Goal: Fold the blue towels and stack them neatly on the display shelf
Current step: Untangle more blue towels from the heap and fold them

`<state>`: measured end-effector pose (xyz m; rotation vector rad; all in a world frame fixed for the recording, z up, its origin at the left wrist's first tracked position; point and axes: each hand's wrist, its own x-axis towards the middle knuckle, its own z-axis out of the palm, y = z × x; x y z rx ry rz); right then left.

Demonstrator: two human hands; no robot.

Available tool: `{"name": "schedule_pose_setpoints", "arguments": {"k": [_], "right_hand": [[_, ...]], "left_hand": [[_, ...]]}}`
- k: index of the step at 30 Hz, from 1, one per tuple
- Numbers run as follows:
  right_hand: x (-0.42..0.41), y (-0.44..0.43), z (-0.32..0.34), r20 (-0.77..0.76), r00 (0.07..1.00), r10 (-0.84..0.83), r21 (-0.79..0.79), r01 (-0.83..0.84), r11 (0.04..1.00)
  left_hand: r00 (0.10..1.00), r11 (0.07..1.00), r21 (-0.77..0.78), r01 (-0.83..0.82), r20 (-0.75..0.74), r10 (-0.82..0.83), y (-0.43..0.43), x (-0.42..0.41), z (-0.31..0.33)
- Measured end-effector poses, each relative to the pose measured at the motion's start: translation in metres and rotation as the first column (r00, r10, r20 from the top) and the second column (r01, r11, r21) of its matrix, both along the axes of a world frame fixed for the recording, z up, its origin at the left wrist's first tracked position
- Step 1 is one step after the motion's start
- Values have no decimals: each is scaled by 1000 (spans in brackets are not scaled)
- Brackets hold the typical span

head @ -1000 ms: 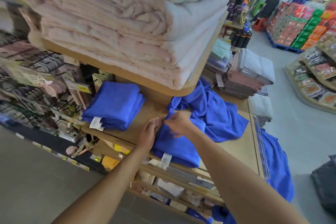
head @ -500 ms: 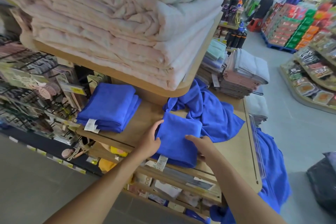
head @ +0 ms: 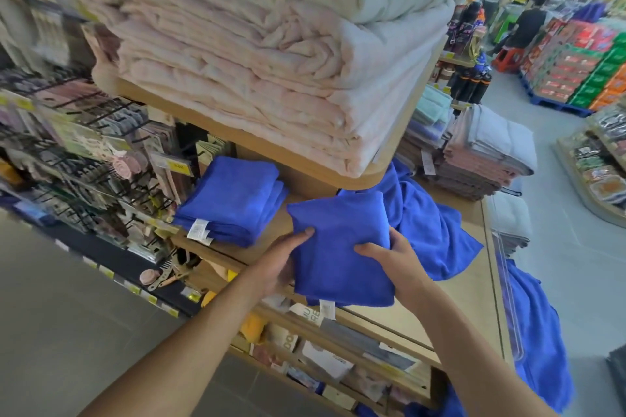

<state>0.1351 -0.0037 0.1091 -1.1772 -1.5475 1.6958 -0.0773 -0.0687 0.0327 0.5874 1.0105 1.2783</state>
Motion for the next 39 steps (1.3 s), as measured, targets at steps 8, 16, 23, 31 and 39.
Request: {"name": "schedule_pose_setpoints", "arguments": {"k": [8, 16, 23, 31, 39], "right_hand": [[-104, 17, 38, -131, 990, 45, -209, -72, 975], [-227, 23, 31, 49, 975, 217, -273, -196, 942], [-234, 29, -6, 76, 992, 102, -202, -85, 976], [-229, 27, -27, 47, 998, 41, -225, -30, 974], [-226, 25, -39, 128, 990, 55, -209, -28, 978]], "left_hand": [[855, 966, 61, -251, -453, 251, -21, -106, 80], [416, 940, -108, -325, -908, 39, -20, -212, 114], [79, 932, 85, -353, -990, 120, -24, -201, 75], [-51, 841, 288, -458, -953, 298, -33, -196, 60], [487, 486, -132, -864, -463, 740, -30, -129, 9]]}}
